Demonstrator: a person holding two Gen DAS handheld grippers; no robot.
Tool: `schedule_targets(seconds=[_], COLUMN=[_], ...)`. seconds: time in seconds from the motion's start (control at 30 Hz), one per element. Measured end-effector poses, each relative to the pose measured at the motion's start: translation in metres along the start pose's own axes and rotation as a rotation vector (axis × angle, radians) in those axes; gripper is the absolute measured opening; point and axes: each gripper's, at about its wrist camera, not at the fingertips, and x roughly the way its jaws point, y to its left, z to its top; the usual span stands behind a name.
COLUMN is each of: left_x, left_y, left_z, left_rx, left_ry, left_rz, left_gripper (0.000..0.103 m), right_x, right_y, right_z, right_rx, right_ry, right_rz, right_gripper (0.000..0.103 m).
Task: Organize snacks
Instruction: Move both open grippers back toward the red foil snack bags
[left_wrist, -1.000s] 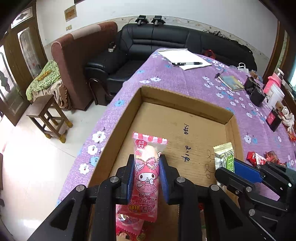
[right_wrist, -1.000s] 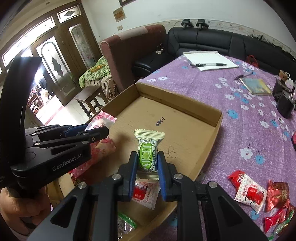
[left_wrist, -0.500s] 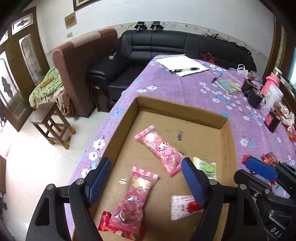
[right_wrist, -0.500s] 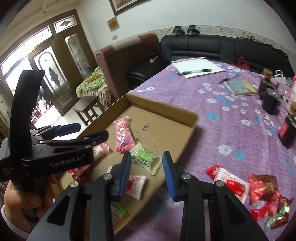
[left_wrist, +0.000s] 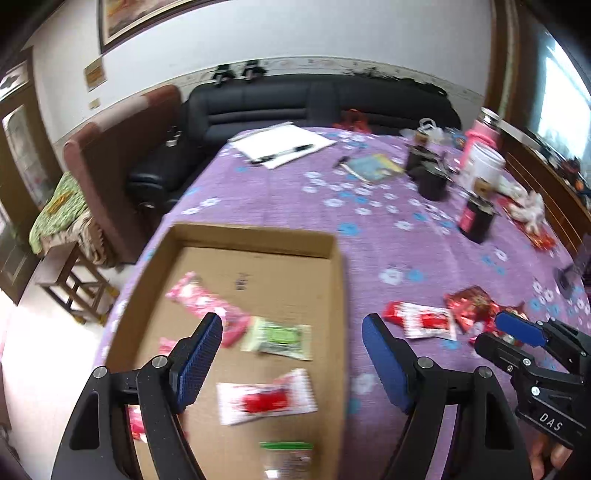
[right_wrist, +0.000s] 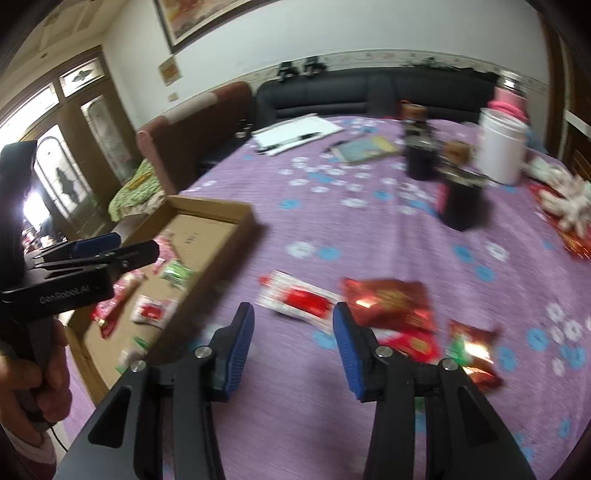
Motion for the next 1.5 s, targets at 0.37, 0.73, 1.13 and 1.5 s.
schedule_targets(seconds=[0.37, 0.73, 1.13, 1.5], left_x=[0.024, 0.049, 0.080, 0.087], left_y=[-0.084, -0.143, -0.152, -0.150], left_z=[-0.010, -0.005, -0.008, -0.004], left_rx=[0.188, 0.672, 0.865, 0.882], left_ry=[0.032, 0.057, 0.123, 0.163], left_rz=[-0.016, -0.104, -0.108, -0.174], left_gripper=[0.082, 0.081, 0.082, 0.081], right_x=[-0.036, -0.039, -0.013, 0.001], right_y=[-0.075, -0.112, -0.111, -0.119], right_z=[-0.024, -0.033, -0.026, -0.030], right_rx=[0.073, 0.093, 0.059, 0.068], right_ry=[-0.022, 0.001, 0.045, 0.093], right_rz=[-0.121, -0.127, -0.143, -0.128], right_gripper=[0.058, 0.058, 0.049, 0.026])
